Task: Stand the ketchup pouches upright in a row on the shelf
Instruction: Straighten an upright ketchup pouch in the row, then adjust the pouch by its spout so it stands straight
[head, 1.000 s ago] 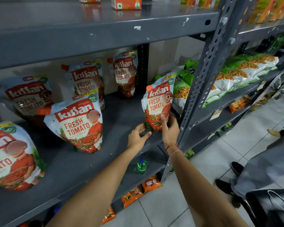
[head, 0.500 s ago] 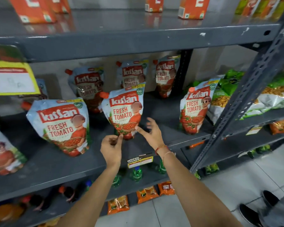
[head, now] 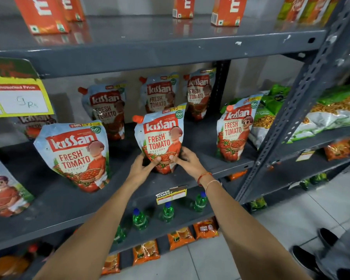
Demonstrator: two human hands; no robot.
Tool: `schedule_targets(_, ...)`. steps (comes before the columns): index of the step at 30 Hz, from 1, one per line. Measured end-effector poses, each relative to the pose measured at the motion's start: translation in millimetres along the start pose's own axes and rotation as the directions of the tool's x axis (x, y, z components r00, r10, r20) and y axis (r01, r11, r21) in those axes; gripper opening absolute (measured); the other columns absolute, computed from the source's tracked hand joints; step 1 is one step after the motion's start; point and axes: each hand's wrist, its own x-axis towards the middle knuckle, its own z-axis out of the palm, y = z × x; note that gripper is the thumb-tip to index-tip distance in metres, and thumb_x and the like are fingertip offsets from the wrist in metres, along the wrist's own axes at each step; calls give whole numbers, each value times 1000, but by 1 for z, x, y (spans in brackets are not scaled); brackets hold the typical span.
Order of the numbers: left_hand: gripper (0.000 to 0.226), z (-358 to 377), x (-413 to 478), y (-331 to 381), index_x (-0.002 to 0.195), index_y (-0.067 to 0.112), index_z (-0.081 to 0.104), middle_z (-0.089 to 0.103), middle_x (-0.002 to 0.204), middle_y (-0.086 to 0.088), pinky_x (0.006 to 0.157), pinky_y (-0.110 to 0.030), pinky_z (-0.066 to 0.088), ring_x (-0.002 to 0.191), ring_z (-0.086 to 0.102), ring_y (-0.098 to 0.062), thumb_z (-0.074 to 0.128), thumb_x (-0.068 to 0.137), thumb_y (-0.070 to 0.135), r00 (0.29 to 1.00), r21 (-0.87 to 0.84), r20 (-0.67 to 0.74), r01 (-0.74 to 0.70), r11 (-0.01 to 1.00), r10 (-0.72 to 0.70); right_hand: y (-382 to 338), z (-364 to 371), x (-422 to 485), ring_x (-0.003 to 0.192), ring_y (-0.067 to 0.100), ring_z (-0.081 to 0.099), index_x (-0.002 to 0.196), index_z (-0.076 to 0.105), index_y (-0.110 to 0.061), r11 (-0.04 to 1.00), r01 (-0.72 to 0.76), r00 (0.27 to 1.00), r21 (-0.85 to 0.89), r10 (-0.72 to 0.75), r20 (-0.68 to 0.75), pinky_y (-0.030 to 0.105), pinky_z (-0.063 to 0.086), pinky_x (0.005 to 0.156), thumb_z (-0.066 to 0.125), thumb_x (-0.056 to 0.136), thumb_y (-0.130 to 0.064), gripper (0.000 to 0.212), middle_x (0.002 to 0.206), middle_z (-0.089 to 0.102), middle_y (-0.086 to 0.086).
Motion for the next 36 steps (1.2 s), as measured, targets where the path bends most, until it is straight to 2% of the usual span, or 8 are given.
schedule_targets(3, 65, 16, 0, 10, 124, 20, 54, 60, 128, -3, 93, -31, 44, 117, 54, -17, 62, 73, 59, 999, 11, 44, -33, 999, 33, 4, -18, -12, 113, 19, 62, 105, 60, -39, 1000, 11, 999, -5, -11, -35, 48, 46, 102, 73, 65, -57, 45, 118, 68, 3)
schedule_targets(7, 40, 36, -3, 21, 115, 16, 62, 66, 117, -4, 90, -29, 48, 107, 61, -16, 64, 82, 39, 998, -62, 33, -52, 997, 54, 1, -39, -24, 113, 19, 62, 112, 58, -27, 1000, 10, 998, 2, -10, -61, 46, 46, 103, 72, 79, -28, 36, 117, 67, 5)
schedule_targets(16, 47, 53, -4, 32, 123, 15, 54, 62, 125, -4, 98, -34, 46, 115, 57, -17, 64, 82, 37, 988, -93, 139, -47, 994, 60, 5, -59, -33, 103, 15, 64, 105, 56, -30, 1000, 9, 994, 21, -7, -108, 31, 51, 94, 70, 82, -16, 30, 107, 67, 3)
schedule_targets(19, 44, 47, -3, 37, 121, 17, 54, 62, 123, -2, 98, -35, 47, 114, 57, -16, 64, 82, 35, 988, -128, 124, -80, 989, 96, 10, -59, -33, 105, 16, 61, 109, 55, -26, 1000, -20, 996, 3, 20, -89, 23, 49, 91, 75, 77, -16, 39, 109, 65, 2)
schedule_targets(23, 32, 40, -1, 58, 116, 13, 57, 65, 115, -2, 92, -32, 52, 109, 61, -15, 56, 89, 29, 987, -225, 36, -142, 964, 154, 14, -59, -30, 118, 18, 53, 130, 45, -16, 997, -69, 996, -24, 67, -66, 35, 43, 104, 83, 66, -18, 74, 125, 58, 2)
schedule_targets(27, 25, 32, 2, 84, 111, 10, 61, 68, 101, 4, 76, -17, 54, 92, 66, -3, 49, 93, 25, 974, -258, -38, -227, 939, 225, 5, -59, -24, 117, 16, 53, 126, 42, -20, 997, -76, 997, 13, 76, 10, 35, 45, 102, 82, 66, -5, 74, 122, 58, 0)
schedule_targets(32, 33, 15, 13, 98, 93, 7, 69, 73, 92, -11, 79, -39, 54, 88, 69, -23, 49, 93, 33, 946, -71, -43, -323, 944, 320, 3, -57, -16, 114, 18, 56, 128, 43, -15, 995, -93, 995, -35, 94, 45, 41, 46, 103, 82, 66, -5, 74, 120, 60, 2)
schedule_targets(36, 32, 9, 13, 102, 101, 4, 68, 72, 102, -13, 80, -24, 54, 91, 68, -15, 48, 93, 28, 956, -73, -5, -292, 954, 292, 4, -57, -14, 114, 19, 56, 123, 44, -20, 993, -107, 992, -55, 110, 67, 42, 45, 103, 81, 68, -9, 67, 120, 60, 1)
